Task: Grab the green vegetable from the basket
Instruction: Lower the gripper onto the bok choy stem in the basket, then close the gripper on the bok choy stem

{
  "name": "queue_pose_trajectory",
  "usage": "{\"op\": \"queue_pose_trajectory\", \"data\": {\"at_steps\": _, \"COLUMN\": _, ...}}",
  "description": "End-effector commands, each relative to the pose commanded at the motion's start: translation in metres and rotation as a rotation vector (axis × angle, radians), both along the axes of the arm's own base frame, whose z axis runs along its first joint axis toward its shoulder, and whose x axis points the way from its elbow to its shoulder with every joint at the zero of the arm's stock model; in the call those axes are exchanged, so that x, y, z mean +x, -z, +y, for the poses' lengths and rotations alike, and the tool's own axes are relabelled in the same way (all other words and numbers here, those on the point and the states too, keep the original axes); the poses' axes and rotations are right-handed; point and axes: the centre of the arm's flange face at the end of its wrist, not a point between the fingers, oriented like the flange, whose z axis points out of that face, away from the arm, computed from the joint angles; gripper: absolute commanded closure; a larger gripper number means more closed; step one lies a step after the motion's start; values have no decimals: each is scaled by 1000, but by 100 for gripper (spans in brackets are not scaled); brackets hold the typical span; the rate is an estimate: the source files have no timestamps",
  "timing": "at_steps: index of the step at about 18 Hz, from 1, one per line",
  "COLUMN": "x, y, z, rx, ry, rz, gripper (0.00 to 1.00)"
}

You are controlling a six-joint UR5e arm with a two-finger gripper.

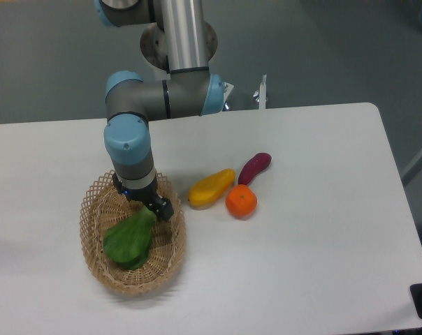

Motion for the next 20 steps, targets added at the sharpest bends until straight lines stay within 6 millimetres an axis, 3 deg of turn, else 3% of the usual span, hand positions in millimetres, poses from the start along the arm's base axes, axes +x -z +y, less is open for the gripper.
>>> {"op": "queue_pose_trajectory", "data": {"at_steps": 1, "x": 0, "y": 0, "z": 0, "rx": 4, "ry": -3, "rz": 2, "gripper": 7}}
{"op": "queue_pose_trajectory", "data": {"at_steps": 3, "x": -1, "y": -3, "z": 2, "rx": 17, "ry": -34, "rz": 9, "gripper": 34}}
{"op": "queue_pose_trajectory", "data": {"at_steps": 6, "x": -1, "y": -4, "z": 2, "rx": 22, "ry": -37, "rz": 11, "gripper": 51}}
{"op": "queue_pose_trajectory", "data": {"at_steps": 9, "x": -2, "y": -5, "z": 3, "rx": 23, "ry": -37, "rz": 11, "gripper": 53}}
{"op": "queue_pose_trajectory", "data": {"at_steps": 13, "x": -2, "y": -6, "z": 4, "rx": 26, "ry": -37, "rz": 13, "gripper": 64}}
{"op": "queue_pose_trajectory", "data": {"at_steps": 20, "x": -5, "y": -18, "z": 6, "rx": 47, "ry": -35, "rz": 22, "gripper": 69}}
